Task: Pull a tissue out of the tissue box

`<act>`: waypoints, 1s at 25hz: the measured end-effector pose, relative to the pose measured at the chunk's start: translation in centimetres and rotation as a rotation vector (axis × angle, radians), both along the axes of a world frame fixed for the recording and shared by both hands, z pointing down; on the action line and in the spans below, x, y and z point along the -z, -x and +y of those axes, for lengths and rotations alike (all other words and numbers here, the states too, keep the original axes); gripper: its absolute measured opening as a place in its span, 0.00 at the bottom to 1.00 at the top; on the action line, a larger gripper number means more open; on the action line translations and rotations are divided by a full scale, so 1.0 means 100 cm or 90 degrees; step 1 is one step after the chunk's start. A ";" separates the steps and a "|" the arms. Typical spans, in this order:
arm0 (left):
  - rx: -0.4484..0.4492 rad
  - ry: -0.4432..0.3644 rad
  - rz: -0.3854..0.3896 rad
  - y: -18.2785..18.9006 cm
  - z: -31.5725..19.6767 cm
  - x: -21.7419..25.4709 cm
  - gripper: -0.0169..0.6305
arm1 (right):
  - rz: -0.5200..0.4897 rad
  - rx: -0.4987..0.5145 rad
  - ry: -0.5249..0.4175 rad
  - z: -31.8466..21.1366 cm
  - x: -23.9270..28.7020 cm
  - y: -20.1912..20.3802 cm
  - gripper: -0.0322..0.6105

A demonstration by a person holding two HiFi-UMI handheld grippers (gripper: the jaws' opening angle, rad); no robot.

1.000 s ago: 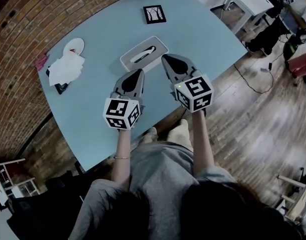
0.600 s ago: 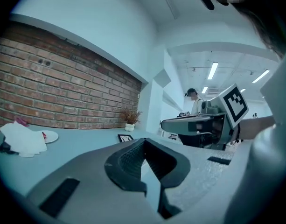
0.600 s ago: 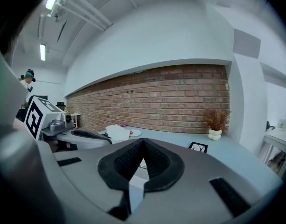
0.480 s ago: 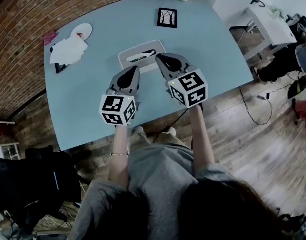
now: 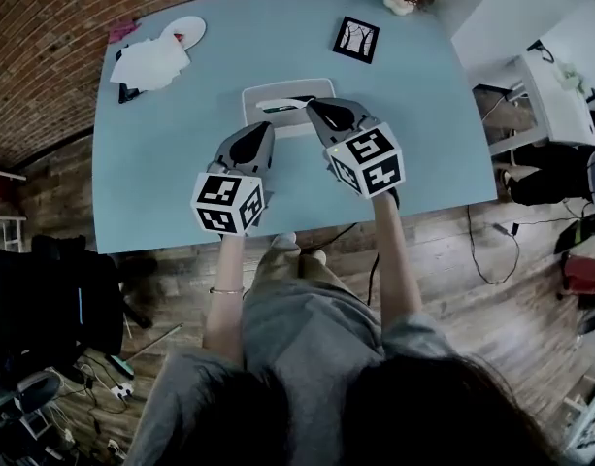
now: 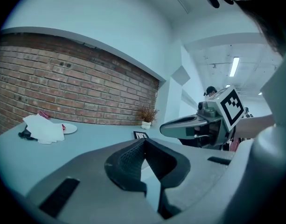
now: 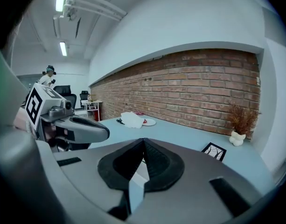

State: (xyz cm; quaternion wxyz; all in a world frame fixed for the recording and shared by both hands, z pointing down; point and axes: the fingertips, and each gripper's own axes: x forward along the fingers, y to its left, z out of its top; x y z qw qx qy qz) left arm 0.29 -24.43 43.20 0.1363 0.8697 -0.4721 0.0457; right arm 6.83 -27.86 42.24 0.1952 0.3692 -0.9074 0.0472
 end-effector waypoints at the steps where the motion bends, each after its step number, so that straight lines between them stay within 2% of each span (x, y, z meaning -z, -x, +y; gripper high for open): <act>1: 0.000 0.004 -0.004 0.001 -0.002 -0.003 0.03 | 0.013 0.010 0.003 -0.003 -0.004 0.003 0.05; 9: 0.022 0.030 -0.012 0.015 -0.020 -0.021 0.03 | 0.131 0.094 0.023 -0.027 -0.044 0.022 0.05; 12: 0.030 0.037 -0.009 0.022 -0.026 -0.027 0.03 | 0.168 0.120 0.033 -0.034 -0.058 0.030 0.12; 14: 0.033 0.042 -0.008 0.024 -0.029 -0.032 0.03 | 0.191 0.135 0.037 -0.037 -0.067 0.035 0.14; 19: 0.034 0.053 -0.008 0.023 -0.033 -0.041 0.03 | 0.228 0.157 0.047 -0.044 -0.084 0.039 0.20; 25: 0.035 0.067 -0.008 0.021 -0.036 -0.052 0.03 | 0.257 0.177 0.062 -0.049 -0.100 0.042 0.21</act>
